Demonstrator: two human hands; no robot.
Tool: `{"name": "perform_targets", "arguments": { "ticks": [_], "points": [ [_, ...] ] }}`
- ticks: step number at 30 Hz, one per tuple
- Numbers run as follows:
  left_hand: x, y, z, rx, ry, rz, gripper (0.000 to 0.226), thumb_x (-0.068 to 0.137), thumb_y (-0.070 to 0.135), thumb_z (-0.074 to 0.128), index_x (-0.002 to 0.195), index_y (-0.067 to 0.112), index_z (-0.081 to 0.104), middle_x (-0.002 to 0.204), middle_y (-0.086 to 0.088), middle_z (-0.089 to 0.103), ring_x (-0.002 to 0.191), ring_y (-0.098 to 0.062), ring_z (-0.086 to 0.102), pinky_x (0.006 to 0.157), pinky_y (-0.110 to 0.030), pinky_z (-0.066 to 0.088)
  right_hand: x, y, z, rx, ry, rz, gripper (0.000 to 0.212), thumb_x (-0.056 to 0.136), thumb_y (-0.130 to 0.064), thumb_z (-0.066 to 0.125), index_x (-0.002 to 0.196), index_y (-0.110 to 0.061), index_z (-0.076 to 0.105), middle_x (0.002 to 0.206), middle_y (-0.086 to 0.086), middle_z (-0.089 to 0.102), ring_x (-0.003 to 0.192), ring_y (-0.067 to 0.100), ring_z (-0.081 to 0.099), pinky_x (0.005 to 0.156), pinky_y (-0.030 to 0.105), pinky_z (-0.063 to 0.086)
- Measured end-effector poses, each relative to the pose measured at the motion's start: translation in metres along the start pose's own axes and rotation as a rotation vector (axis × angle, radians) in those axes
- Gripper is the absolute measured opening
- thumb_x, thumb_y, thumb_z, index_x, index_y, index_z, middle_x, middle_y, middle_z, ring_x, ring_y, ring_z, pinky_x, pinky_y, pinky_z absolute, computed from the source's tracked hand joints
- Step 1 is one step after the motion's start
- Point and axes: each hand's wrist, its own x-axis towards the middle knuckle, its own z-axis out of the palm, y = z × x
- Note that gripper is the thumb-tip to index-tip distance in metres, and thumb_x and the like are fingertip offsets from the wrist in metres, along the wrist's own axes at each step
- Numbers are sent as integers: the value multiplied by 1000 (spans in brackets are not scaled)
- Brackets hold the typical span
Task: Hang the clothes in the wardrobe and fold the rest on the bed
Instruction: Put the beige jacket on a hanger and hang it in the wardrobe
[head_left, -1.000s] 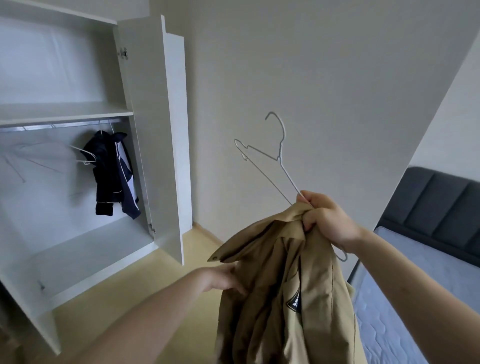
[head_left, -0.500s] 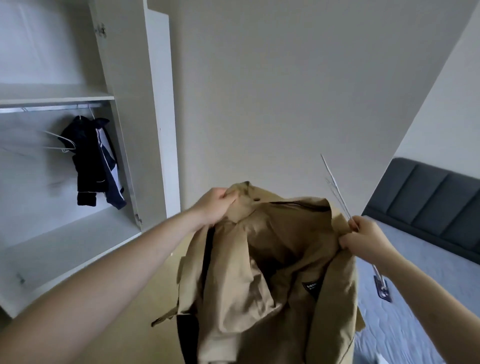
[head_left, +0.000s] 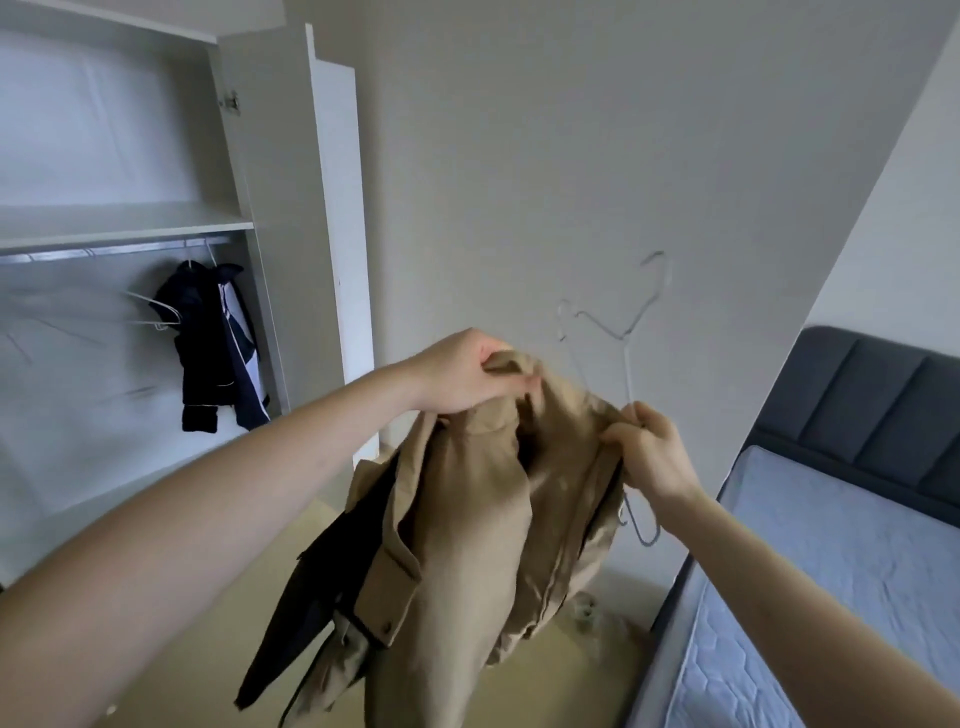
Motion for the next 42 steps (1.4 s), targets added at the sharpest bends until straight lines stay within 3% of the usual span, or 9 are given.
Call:
{"name": "perform_targets", "arguments": {
  "ticks": [4, 13, 17, 25, 28, 31, 34, 38, 42],
  "points": [
    [-33, -44, -8, 337, -89, -174, 55, 46, 74, 88, 75, 34, 63, 67, 19, 64, 58, 1, 60, 49, -14, 42, 7, -27, -4, 46, 37, -11, 20, 61, -16, 55, 58, -26, 38, 55, -11, 33, 58, 16, 30, 55, 31, 22],
    [-83, -143, 15, 636, -216, -430, 22, 87, 18, 59, 78, 28, 76, 64, 16, 56, 68, -14, 57, 56, -27, 42, -17, -54, 42, 14, -172, -41, 19, 58, -11, 50, 53, -26, 38, 57, -10, 33, 50, 7, 32, 51, 25, 25],
    [-96, -160, 29, 384, -38, -537, 38, 94, 30, 54, 75, 59, 71, 68, 39, 58, 77, -1, 60, 65, -23, 43, -29, -46, 34, 14, -270, 0, 24, 57, -12, 54, 55, -25, 35, 60, -7, 31, 55, 12, 29, 49, 27, 21],
    [-43, -98, 40, -289, 324, -271, 21, 88, 11, 46, 83, 21, 64, 78, 0, 61, 71, -13, 51, 69, -30, 43, -74, -23, 7, 124, -663, 214, 32, 83, -40, 77, 82, -13, 59, 77, -6, 63, 50, 12, 31, 44, 21, 25],
    [-26, -57, 32, -482, 248, -178, 41, 100, -3, 40, 88, 24, 68, 80, 5, 66, 74, -11, 62, 72, -25, 54, -69, -14, -11, 188, -569, 193, 81, 80, -68, 75, 124, -1, 66, 65, -10, 50, 54, 14, 20, 48, 24, 22],
    [-20, -17, 37, -496, 19, -48, 43, 103, -5, 41, 90, 25, 69, 92, 1, 70, 89, -13, 68, 84, -25, 56, -55, -12, -15, 18, -268, 8, 68, 77, -55, 84, 106, -2, 53, 101, -15, 73, 48, 5, 40, 47, 17, 37],
    [-14, 12, 41, -486, -172, 23, 35, 103, -5, 41, 94, 19, 64, 87, 4, 64, 78, -8, 60, 75, -18, 51, -37, -9, -7, -135, -185, -84, 54, 75, -37, 92, 102, -20, 48, 135, -26, 61, 61, 2, 50, 63, 19, 46],
    [-7, 35, 32, -524, -220, 47, 32, 104, -8, 40, 95, 15, 61, 83, 3, 60, 76, -12, 55, 69, -20, 44, -15, -19, 1, -42, -324, -29, 57, 72, -22, 96, 91, -14, 42, 101, -10, 69, 62, 1, 53, 54, 18, 40],
    [-11, 24, 11, -472, -105, 10, 37, 102, -8, 39, 97, 18, 65, 87, 1, 62, 79, -16, 53, 70, -27, 43, -5, -21, 13, 36, -405, -25, 59, 82, -27, 89, 73, -24, 31, 60, -11, 36, 49, 7, 28, 41, 18, 25]
  ]
}}
